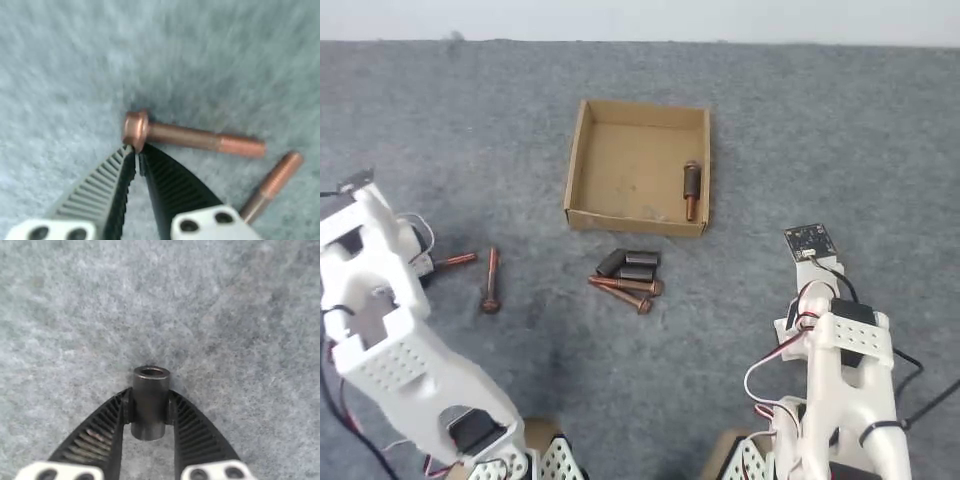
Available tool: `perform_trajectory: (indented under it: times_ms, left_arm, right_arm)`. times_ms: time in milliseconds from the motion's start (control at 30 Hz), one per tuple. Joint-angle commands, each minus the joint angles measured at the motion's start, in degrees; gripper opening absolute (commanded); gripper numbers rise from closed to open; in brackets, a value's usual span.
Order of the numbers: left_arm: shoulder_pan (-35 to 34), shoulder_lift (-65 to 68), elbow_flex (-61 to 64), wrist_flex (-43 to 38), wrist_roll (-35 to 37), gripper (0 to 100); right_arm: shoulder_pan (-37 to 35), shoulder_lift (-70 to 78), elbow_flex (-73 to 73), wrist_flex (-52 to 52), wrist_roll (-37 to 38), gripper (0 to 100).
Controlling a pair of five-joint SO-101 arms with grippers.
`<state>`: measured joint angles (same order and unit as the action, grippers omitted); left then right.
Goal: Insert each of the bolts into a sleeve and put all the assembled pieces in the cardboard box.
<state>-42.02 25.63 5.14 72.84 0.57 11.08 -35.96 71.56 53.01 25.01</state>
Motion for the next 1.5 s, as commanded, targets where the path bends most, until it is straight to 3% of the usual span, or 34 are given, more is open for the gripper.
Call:
perform_trajectory:
  times_ms: [0,200,433,700,900,1167,1467]
  left_arm:
    - [0.09,0.44,-5.67,-4.13,1.23,2]
    - [0.09,6.42,-10.42,-9.14,13.45,2]
    - [1.85,3.34,-15.34,-0.53,18.55,2]
    - [4.13,-2.55,-14.90,7.03,18.81,14]
    - [3.87,-3.16,-13.32,7.03,18.81,15]
    - [3.60,-3.16,-3.47,-5.01,18.81,15]
    - [0.88,-3.16,-2.68,-7.47,18.81,15]
  right_arm:
    - [0.57,-1.63,-0.26,-0.66,0.62,0.7]
    - [0.57,-1.63,-0.26,-0.66,0.62,0.7]
    - [0.48,-1.63,-0.26,-0.75,0.62,0.7]
    - [0.48,-1.63,-0.26,-0.75,0.62,0.7]
    - [0.48,-1.63,-0.26,-0.75,0.62,0.7]
    - [0.48,-1.63,-0.26,-0.75,0.70,0.7]
    - [0.48,-1.63,-0.26,-0.75,0.70,0.7]
